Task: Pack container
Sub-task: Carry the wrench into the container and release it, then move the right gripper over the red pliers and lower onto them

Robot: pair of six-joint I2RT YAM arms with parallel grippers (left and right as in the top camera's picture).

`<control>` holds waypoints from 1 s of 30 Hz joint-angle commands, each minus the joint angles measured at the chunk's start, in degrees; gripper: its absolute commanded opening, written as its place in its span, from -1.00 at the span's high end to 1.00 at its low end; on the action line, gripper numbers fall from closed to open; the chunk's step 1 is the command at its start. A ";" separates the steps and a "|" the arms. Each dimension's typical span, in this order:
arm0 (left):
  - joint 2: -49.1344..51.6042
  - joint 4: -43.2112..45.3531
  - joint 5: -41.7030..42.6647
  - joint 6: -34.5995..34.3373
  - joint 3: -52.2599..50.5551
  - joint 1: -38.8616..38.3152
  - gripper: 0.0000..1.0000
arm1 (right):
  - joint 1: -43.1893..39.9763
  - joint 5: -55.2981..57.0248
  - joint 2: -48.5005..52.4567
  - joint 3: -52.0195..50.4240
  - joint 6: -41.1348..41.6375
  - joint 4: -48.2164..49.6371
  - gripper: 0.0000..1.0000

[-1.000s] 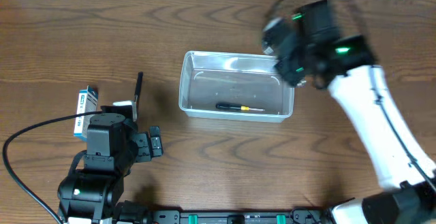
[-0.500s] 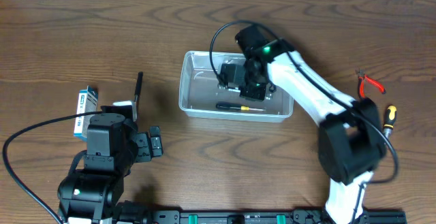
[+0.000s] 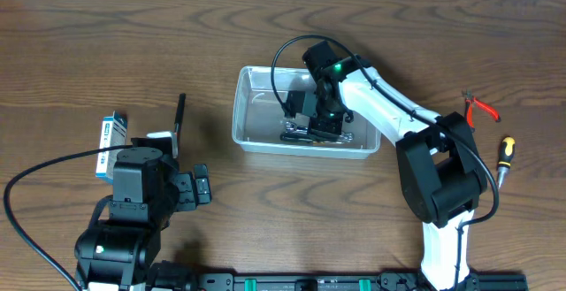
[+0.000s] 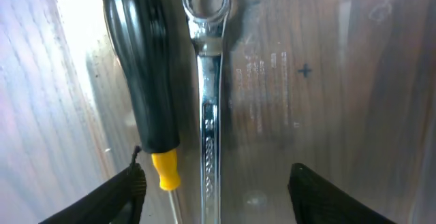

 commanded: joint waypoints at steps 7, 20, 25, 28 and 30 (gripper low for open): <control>-0.04 -0.13 -0.44 -0.50 1.05 0.02 -0.96 | -6.97 6.19 -14.84 15.21 17.29 -9.77 -0.99; -0.04 -0.15 -0.46 -0.50 1.05 0.02 -0.96 | -42.07 6.80 -23.50 13.84 44.11 -19.39 -0.98; -0.04 -0.13 -0.44 -0.50 1.05 0.02 -0.96 | -47.74 6.80 -18.45 7.91 43.08 -16.70 -0.98; -0.04 -0.15 -0.44 -0.50 1.05 0.02 -0.96 | -49.03 6.80 -13.70 5.51 41.70 -15.04 -0.99; -0.04 -0.15 -0.44 -0.50 1.05 0.02 -0.96 | -49.33 6.80 -10.21 5.40 41.70 -14.56 -0.99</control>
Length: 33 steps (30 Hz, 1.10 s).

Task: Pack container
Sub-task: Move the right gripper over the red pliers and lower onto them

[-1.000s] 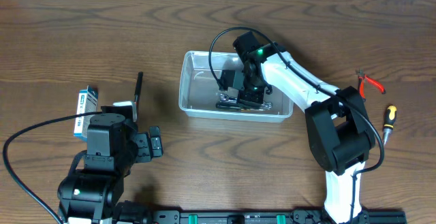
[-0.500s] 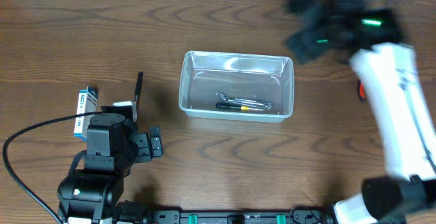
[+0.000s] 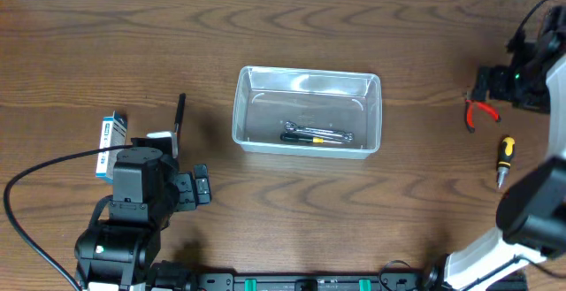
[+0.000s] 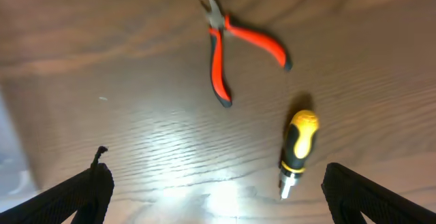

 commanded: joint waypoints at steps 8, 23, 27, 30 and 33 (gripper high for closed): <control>-0.04 -0.15 -0.46 -0.52 1.05 0.02 -0.96 | -0.46 -0.74 12.41 -0.66 0.11 3.89 -0.99; -0.04 -0.13 -0.46 -0.50 1.05 0.02 -0.96 | 0.46 -2.45 17.09 -3.87 -4.55 10.95 -0.95; -0.04 -0.13 -0.46 -0.50 1.05 0.02 -0.96 | 0.92 -2.43 17.09 -5.66 -6.23 13.46 -0.95; -0.04 -0.13 -0.46 -0.50 1.05 0.02 -0.96 | 1.03 -2.45 17.09 -7.72 -6.73 15.37 -0.95; -0.04 -0.13 -0.46 -0.50 1.05 0.02 -0.96 | 1.03 -2.45 17.09 -9.84 -6.73 17.11 -0.95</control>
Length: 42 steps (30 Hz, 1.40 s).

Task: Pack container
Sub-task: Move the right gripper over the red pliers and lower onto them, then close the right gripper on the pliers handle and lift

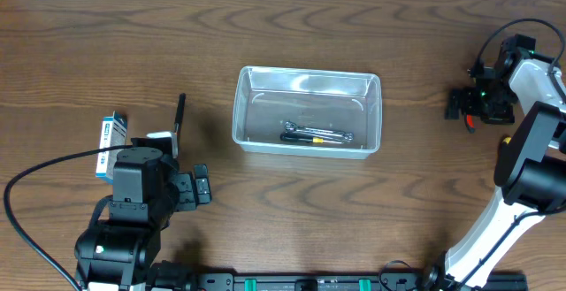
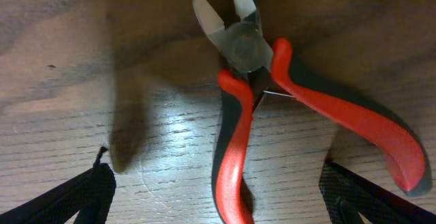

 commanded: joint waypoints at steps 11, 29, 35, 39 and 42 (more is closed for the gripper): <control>-0.04 -0.13 -0.46 -0.50 1.05 0.02 -0.96 | 0.66 -2.56 1.11 -4.35 -1.27 2.01 -0.13; -0.04 -0.13 -0.46 -0.50 1.05 0.02 -0.96 | 1.62 -2.54 1.11 -4.35 -1.29 2.54 0.75; -0.04 -0.13 -0.44 -0.50 1.05 0.02 -0.96 | 2.95 -2.93 0.57 -3.58 -1.29 1.55 0.97; -0.04 -0.13 -0.46 -0.50 1.05 0.02 -0.96 | 4.66 -7.54 -2.71 0.63 -1.64 -2.38 0.97; -0.04 -0.13 -0.46 -0.50 1.05 0.02 -0.96 | 6.86 -10.36 -7.23 5.95 -3.56 -6.97 0.98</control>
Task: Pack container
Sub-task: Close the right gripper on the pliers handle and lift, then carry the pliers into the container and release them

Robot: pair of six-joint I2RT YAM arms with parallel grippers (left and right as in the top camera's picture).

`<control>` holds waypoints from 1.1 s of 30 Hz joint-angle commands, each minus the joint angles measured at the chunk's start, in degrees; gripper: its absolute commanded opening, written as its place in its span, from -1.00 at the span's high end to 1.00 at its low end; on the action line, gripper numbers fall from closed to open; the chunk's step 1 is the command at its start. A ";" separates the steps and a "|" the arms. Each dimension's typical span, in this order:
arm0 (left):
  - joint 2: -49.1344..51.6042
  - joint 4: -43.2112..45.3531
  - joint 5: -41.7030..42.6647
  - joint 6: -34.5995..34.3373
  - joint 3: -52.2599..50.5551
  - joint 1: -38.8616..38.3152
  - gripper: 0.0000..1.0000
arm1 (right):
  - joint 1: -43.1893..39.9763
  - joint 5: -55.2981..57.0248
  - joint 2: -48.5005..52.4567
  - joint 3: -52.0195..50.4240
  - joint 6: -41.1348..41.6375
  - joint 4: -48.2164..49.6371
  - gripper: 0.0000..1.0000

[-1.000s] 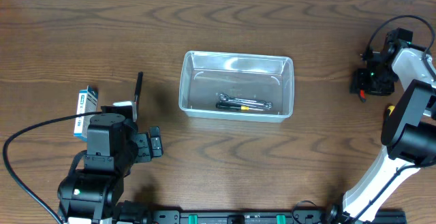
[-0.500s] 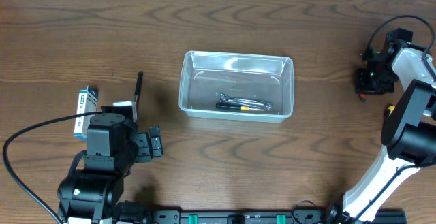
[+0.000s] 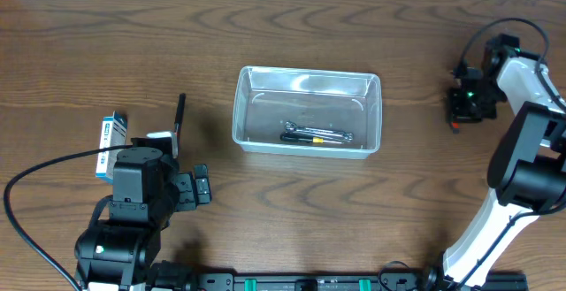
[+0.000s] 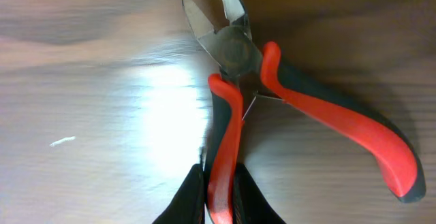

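The clear plastic container (image 3: pixel 305 86) stands mid-table and holds a silver wrench (image 3: pixel 332 136) and a black-handled screwdriver (image 3: pixel 294 136). At the far right my right gripper (image 4: pixel 219 198) is shut on one red handle of the red-and-black pliers (image 4: pixel 320 118). Their cutting tips point away from the wrist, and the other handle splays free to the right. From overhead the right gripper (image 3: pixel 466 105) covers nearly all of the pliers. Whether they are off the wood cannot be told. My left gripper (image 3: pixel 202 187) idles at the lower left, holding nothing.
A black pen (image 3: pixel 179 114) and a blue-and-white box (image 3: pixel 110 132) lie on the table's left side, beside the left arm. The right arm (image 3: pixel 526 141) runs down the right edge and covers the wood beneath it.
My right gripper was open around the pliers with its fingers wide apart. Now it is shut on the left red handle and sits slightly further left on the table.
My right gripper was open inside the container, over the wrench and screwdriver lying there. Then it was at the far right above the pliers and a yellow-and-black screwdriver. Then it was low over the pliers, still open, and now it grips one handle. The left arm stayed still.
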 commanded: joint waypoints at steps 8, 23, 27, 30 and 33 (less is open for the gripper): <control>-0.04 -0.13 -0.48 -0.52 1.05 0.02 -0.96 | 16.65 -4.92 -20.96 14.69 -8.66 -3.41 0.98; -0.04 -0.17 -0.48 -0.52 1.05 0.02 -0.96 | 43.25 -4.17 -12.20 10.75 -25.03 -5.92 0.97; -0.04 -0.17 -0.48 -0.52 1.05 0.02 -0.96 | 44.04 -3.78 -6.19 10.64 -25.03 -5.35 0.98; -0.04 -0.17 -0.48 -0.52 1.05 0.02 -0.96 | 43.74 -3.80 -1.88 10.64 -25.03 -5.16 0.97; -0.04 -0.17 -0.48 -0.52 1.05 0.02 -0.96 | 43.21 -3.82 1.86 10.64 -25.00 -5.09 0.96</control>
